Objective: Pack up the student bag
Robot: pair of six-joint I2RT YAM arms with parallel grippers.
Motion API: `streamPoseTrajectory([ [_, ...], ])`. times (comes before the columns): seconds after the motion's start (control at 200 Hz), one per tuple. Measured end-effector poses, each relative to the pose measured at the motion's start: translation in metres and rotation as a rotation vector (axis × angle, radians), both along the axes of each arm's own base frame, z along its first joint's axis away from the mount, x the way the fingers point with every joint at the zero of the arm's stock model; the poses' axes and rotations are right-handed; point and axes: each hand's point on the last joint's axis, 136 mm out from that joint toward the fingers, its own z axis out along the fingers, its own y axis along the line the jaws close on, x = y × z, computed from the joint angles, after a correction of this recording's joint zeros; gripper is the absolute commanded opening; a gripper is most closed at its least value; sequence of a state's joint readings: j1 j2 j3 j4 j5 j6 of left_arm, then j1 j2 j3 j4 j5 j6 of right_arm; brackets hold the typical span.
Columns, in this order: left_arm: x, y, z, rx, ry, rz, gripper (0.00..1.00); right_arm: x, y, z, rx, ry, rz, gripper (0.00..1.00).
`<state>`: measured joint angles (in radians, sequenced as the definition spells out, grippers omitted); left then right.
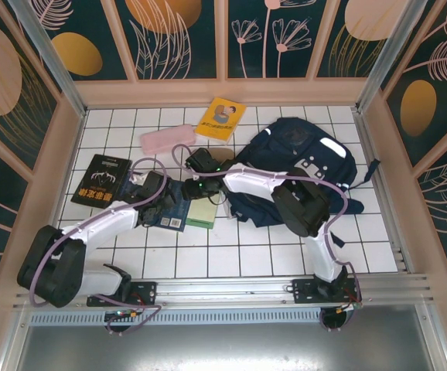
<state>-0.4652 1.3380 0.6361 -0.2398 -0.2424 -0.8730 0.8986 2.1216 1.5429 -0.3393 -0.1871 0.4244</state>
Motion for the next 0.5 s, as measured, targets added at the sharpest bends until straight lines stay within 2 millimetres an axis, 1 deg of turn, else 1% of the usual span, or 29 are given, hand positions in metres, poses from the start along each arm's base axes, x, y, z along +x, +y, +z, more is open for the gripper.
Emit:
streamPoseTrajectory([
  [0.1,-0.001,0.004,-0.01,0.025,0.026,-0.006,0.45,-0.007,0.002,-0.007,-0.006,0.02,0.016,0.45],
  [0.24,-0.011,0.003,-0.032,0.015,0.077,-0.019,0.41,-0.007,-0.005,-0.012,-0.005,0.028,0.01,0.45],
  [0.365,-0.006,-0.009,-0.03,-0.088,0.03,-0.006,0.39,-0.007,-0.021,-0.012,-0.013,0.037,-0.01,0.45],
  [0.5,-0.005,-0.031,-0.026,-0.227,0.004,-0.007,0.39,0.005,-0.04,-0.011,-0.024,0.047,-0.053,0.45],
])
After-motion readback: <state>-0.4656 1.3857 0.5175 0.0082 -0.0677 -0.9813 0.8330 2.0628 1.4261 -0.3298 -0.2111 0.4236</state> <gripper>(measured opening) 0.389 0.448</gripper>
